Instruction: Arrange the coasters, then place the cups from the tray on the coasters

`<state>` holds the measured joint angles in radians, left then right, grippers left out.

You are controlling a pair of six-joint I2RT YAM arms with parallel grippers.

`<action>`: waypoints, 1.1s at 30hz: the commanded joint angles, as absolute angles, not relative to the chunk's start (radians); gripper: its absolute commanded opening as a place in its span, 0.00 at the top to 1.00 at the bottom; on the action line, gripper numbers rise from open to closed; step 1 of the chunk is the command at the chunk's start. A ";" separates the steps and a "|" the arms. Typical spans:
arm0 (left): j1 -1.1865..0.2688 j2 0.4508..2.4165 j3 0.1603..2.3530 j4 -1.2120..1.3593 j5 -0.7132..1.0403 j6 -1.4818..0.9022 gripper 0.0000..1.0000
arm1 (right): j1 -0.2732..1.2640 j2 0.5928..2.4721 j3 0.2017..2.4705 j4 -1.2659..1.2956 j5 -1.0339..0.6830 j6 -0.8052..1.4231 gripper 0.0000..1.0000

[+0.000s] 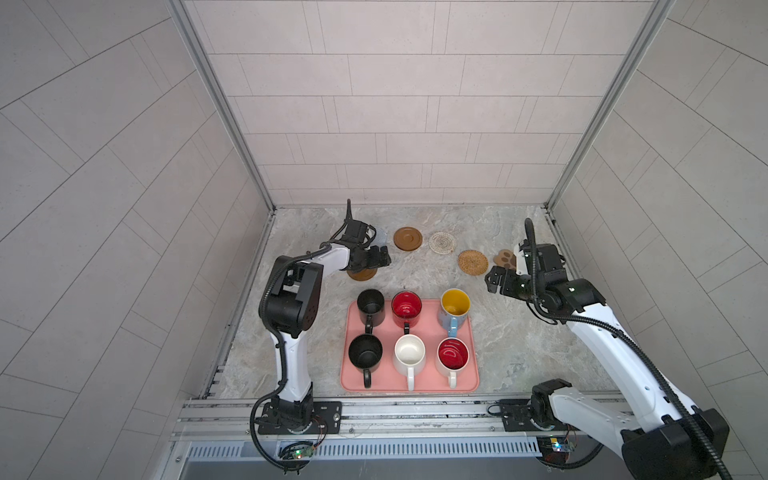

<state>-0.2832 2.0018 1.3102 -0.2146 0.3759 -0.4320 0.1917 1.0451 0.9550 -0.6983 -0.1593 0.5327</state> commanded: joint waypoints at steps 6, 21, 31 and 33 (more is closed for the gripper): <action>-0.320 2.013 1.261 -0.255 0.407 -0.497 0.00 | 0.192 1.088 0.995 -0.691 -0.170 0.542 0.00; -0.325 2.001 1.282 -0.256 0.387 -0.501 0.00 | 0.192 1.074 0.994 -0.711 -0.148 0.542 0.01; -0.331 1.980 1.282 -0.236 0.405 -0.523 0.00 | 0.193 1.068 0.989 -0.707 -0.144 0.546 0.01; -0.333 1.979 1.281 -0.237 0.409 -0.525 0.00 | 0.192 1.066 0.989 -0.708 -0.144 0.545 0.00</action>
<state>-0.3233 1.9923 1.2957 -0.1894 0.3912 -0.5030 0.1913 1.0866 0.9768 -0.7002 -0.1669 0.5396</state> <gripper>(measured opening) 0.999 0.995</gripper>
